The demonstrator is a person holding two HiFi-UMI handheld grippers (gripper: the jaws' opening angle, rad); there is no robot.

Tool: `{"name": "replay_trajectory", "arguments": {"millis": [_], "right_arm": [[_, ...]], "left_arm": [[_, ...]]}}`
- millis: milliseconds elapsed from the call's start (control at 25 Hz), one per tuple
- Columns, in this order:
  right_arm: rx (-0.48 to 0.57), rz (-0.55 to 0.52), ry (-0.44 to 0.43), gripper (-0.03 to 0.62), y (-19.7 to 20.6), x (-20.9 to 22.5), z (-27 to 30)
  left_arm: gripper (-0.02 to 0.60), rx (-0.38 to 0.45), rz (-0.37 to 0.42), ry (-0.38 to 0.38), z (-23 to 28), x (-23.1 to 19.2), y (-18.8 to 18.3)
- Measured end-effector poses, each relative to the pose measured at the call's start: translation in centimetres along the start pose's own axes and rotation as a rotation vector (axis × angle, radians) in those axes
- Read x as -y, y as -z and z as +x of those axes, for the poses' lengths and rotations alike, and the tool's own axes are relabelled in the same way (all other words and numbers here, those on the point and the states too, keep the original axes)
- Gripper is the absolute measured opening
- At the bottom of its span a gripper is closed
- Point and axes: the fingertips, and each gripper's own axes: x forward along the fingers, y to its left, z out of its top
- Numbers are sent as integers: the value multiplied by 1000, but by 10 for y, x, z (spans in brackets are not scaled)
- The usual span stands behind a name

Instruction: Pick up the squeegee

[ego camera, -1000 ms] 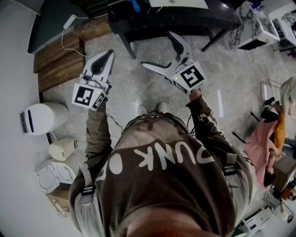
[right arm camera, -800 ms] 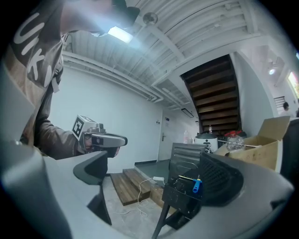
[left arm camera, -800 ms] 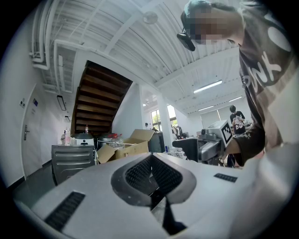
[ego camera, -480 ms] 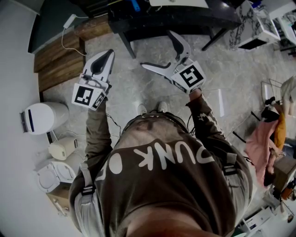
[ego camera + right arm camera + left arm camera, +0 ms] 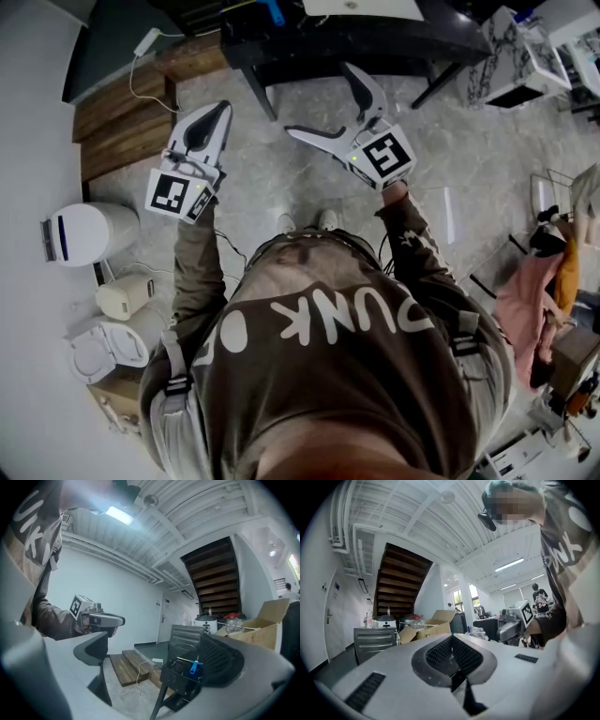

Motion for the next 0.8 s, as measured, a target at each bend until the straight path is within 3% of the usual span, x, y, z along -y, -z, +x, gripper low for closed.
{"name": "replay_trajectory", "arguments": {"millis": [400, 800], "right_arm": [[24, 2, -43, 594, 5, 19, -28], [40, 21, -38, 595, 10, 37, -39]], "left_arm": [[2, -15, 5, -62, 18, 33, -2], [2, -28, 14, -72, 31, 49, -1]]}}
